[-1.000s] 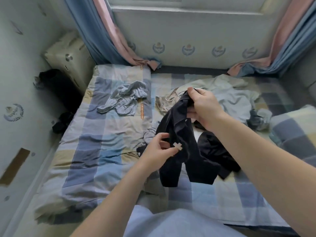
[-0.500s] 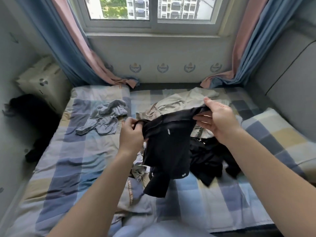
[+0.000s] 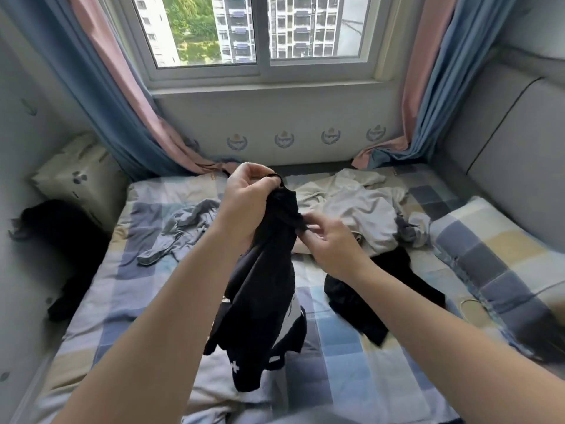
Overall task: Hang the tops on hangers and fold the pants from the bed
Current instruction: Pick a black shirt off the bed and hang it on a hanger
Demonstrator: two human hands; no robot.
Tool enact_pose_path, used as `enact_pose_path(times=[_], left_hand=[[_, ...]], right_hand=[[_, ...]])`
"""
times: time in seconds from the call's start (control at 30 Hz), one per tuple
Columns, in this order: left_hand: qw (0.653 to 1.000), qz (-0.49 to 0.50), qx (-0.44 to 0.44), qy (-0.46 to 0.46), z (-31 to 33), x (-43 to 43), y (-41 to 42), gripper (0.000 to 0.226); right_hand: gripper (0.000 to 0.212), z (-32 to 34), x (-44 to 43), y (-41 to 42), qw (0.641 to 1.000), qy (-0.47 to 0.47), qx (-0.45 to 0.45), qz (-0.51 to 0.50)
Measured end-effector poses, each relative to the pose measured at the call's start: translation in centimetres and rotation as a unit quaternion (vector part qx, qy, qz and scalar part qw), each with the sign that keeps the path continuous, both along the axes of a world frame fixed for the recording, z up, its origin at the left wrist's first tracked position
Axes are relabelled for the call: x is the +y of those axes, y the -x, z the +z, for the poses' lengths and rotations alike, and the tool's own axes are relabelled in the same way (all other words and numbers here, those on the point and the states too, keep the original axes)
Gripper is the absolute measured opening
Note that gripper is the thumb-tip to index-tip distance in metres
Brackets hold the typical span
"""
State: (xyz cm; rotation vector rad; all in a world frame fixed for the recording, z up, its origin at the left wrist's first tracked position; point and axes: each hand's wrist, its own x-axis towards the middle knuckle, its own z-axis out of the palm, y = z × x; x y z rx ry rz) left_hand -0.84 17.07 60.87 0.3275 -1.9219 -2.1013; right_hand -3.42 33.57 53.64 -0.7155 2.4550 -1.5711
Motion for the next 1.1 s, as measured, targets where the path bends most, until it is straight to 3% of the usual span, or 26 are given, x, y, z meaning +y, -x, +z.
enact_pose_path(times=[0.17,0.3,0.37,0.5,0.57,0.63,0.7,0.83,0.9,1.1], left_hand=[[0.997,0.004,-0.010,0.071,-1.0,-2.6,-0.2,0.016],[0.995,0.018,-0.050,0.083,-3.3,-3.4,-0.8,0.022],[0.995,-0.038,-0.040,0.087,-4.2,-2.8,-1.0,0.031],[0.973,-0.151,-0.006,0.175,-5.6,-0.9,-1.1,0.026],[0.970,-0.180,-0.013,0.162,-6.1,-0.4,-1.0,0.030],[0.978,-0.174,-0.010,0.118,-5.8,-0.1,-0.8,0.014],[0.986,-0.130,0.006,0.107,-5.2,-0.1,-0.3,0.012],[0.994,-0.046,0.041,0.090,-3.2,-0.7,0.0,0.024],[0.995,-0.038,0.053,0.074,-2.2,-0.8,0.1,0.022],[0.992,-0.026,0.102,0.076,0.3,-0.5,-0.1,0.017]], right_hand=[[0.022,1.1,0.6,1.3,0.998,0.034,0.017,-0.044],[0.036,5.0,1.2,2.6,0.997,0.046,0.061,0.000],[0.048,6.6,1.0,3.0,0.998,0.055,0.037,0.024],[0.064,8.8,0.7,3.8,0.991,0.107,-0.056,0.054],[0.072,9.7,1.0,4.3,0.987,0.118,-0.090,0.063],[0.076,10.2,1.6,4.7,0.988,0.108,-0.088,0.071],[0.073,10.0,2.7,5.2,0.990,0.085,-0.079,0.082],[0.028,8.2,5.5,6.3,0.992,-0.022,-0.078,0.099],[0.015,6.5,6.9,6.7,0.988,-0.071,-0.103,0.095],[0.014,-2.2,9.3,6.4,0.978,-0.138,-0.149,0.047]])
